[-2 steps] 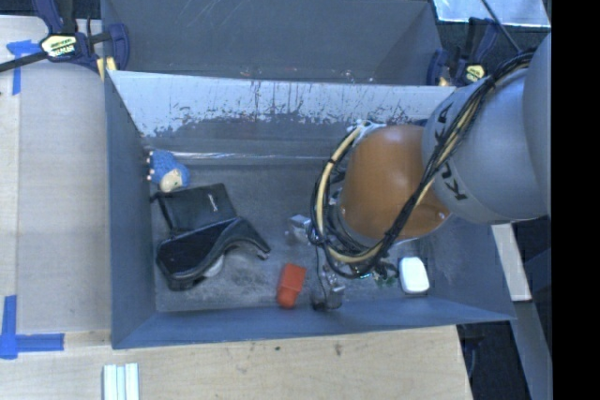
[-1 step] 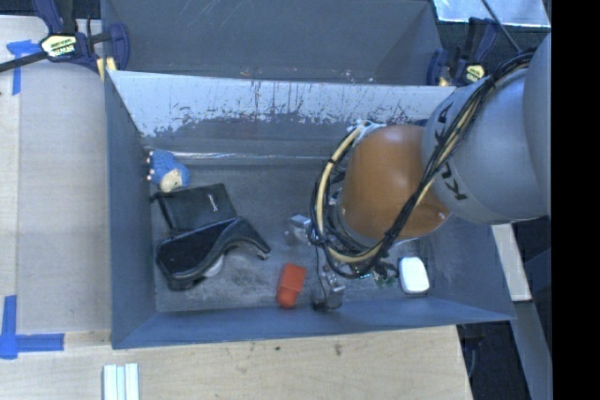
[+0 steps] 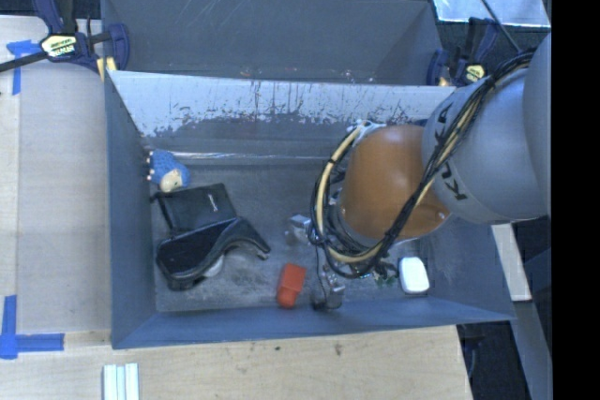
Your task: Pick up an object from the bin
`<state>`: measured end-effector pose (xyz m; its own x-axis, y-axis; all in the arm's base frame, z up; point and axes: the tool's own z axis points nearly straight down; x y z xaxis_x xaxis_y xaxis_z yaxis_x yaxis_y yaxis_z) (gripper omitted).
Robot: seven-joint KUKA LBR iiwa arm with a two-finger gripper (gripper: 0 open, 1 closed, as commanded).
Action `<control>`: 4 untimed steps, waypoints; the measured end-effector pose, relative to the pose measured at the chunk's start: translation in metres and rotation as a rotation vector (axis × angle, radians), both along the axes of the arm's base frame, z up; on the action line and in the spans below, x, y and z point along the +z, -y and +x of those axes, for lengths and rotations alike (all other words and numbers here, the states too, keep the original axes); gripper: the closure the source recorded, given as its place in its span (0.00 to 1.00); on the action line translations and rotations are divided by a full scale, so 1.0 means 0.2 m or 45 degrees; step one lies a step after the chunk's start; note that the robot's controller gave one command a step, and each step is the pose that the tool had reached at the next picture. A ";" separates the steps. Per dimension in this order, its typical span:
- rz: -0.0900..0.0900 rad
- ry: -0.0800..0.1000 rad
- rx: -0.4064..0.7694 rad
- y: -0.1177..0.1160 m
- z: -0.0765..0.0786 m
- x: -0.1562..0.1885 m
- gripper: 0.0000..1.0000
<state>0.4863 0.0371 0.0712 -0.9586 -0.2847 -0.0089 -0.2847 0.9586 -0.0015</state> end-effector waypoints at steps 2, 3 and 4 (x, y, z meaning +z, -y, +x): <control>0.000 0.000 -0.001 0.00 0.00 0.00 0.00; 0.000 0.000 0.000 0.00 0.00 0.00 0.00; 0.000 0.000 0.000 0.00 0.00 0.00 0.00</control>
Offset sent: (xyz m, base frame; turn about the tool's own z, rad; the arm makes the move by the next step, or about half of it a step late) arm 0.0000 0.0000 0.0000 0.0000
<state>0.4863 0.0371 0.0712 -0.9587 -0.2844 -0.0089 -0.2844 0.9587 -0.0014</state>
